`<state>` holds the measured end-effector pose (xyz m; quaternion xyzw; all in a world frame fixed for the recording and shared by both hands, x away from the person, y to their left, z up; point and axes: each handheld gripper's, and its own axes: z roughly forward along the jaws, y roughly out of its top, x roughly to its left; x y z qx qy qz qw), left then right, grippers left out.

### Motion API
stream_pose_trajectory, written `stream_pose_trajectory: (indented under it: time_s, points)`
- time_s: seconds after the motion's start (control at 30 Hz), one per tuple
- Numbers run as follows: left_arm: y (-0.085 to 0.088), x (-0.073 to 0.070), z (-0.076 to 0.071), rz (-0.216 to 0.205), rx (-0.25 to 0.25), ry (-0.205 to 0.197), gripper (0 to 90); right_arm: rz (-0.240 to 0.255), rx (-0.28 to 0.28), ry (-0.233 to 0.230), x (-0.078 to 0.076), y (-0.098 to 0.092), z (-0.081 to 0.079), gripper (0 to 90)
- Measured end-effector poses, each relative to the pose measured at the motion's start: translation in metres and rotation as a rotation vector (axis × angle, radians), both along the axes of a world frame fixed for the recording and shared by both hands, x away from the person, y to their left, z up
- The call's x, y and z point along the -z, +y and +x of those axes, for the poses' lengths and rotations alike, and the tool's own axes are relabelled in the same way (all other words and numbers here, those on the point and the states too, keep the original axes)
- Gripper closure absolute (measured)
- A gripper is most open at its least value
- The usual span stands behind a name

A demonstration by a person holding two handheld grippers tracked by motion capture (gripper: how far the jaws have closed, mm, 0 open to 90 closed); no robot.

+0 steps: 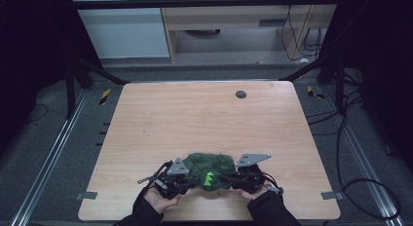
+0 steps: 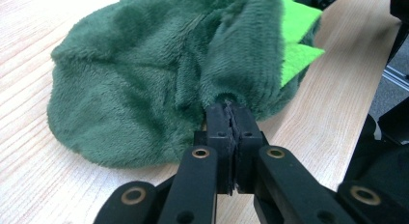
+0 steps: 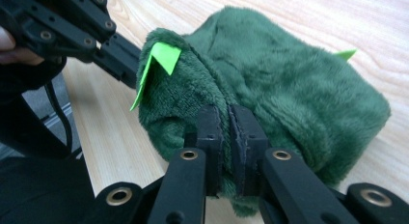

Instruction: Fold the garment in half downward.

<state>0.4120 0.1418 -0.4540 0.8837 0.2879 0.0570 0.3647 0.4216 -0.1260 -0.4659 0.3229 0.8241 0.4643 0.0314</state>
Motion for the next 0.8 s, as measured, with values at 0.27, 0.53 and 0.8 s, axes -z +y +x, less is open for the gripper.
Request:
stream_pose_trajectory:
  time_s: [0.27, 0.53, 0.8]
  points:
    - [0.012, -0.014, -0.002, -0.037, -0.026, -0.013, 85.1, 0.021, 0.018, -0.025, -0.009, -0.007, -0.005, 80.0]
    - [0.025, -0.033, 0.007, -0.075, -0.086, -0.039, 87.2, 0.057, 0.052, -0.057, -0.023, -0.016, -0.003, 81.6]
    - [0.004, -0.029, 0.022, -0.058, -0.075, -0.027, 89.5, 0.058, 0.061, -0.038, -0.022, -0.002, 0.011, 89.5]
